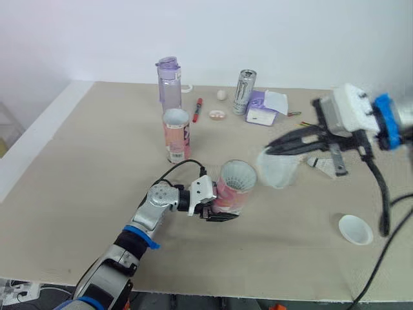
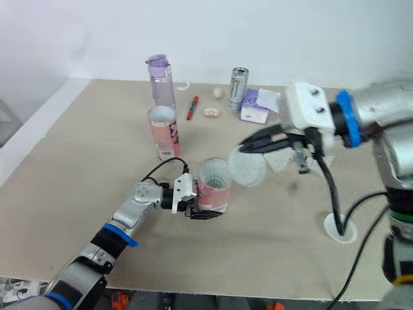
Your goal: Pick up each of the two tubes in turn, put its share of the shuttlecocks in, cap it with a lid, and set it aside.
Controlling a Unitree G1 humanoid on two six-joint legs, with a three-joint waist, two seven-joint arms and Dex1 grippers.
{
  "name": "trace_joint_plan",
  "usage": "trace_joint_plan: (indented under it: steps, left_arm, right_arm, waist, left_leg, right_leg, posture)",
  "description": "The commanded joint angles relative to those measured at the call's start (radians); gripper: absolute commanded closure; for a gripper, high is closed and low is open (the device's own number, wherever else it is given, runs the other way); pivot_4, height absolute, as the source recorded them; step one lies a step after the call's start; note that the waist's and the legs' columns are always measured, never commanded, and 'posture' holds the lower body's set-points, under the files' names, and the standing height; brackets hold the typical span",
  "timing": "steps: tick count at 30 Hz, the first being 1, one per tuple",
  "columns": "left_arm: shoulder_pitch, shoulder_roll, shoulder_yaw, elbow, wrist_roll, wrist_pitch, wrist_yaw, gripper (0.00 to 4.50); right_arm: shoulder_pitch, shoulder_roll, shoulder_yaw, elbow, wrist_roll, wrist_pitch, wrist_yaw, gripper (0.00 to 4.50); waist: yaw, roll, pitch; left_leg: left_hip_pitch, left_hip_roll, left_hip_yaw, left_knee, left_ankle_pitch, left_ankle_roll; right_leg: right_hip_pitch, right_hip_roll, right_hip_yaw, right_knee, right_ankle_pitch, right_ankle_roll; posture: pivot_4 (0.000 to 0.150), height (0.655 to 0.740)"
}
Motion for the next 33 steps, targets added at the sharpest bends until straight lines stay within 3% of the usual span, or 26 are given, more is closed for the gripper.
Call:
trace_joint_plan:
  steps: [1,4,15,33]
  left_arm:
    - [0.011,0.011,-0.006,0.053,0.035,0.016,0.013,1.17]
    - [0.017,0.013,-0.005,0.046,0.032,0.021,0.013,1.17]
    - [0.027,0.021,-0.003,0.027,0.03,0.035,0.018,1.17]
    - [0.036,0.027,0.0,0.019,0.032,0.048,0.033,1.17]
  right_arm:
    - [-0.061,0.054,0.047,0.008,-0.024,0.002,0.009,4.46]
    - [-0.09,0.128,0.12,0.046,-0.091,-0.057,0.014,4.46]
    - [-0.109,0.181,0.168,0.197,-0.214,-0.228,0.066,4.46]
    - [-0.144,0.218,0.167,0.241,-0.199,-0.225,0.109,4.46]
  waist:
    - [0.001,-0.002,0.0]
    - [-0.001,-0.001,-0.001]
    - [0.0,-0.001,0.0]
    - [0.0,-0.001,0.0]
  left_leg:
    - [0.0,0.003,0.0,0.0,0.0,0.0]
    - [-0.001,0.004,0.003,0.0,0.0,0.0]
    - [-0.001,0.004,0.003,0.0,0.0,0.0]
    - [-0.001,0.005,0.002,0.0,0.0,-0.001]
  right_leg:
    - [-0.002,0.0,-0.001,0.0,-0.001,-0.001]
    - [0.0,-0.001,0.001,0.0,0.001,-0.004]
    - [-0.001,0.002,0.0,0.0,0.004,-0.007]
    - [-0.001,0.003,0.0,0.0,0.005,-0.009]
  posture:
    - [0.15,0.74]
    - [0.15,0.74]
    - [0.15,0.74]
    - [0.15,0.74]
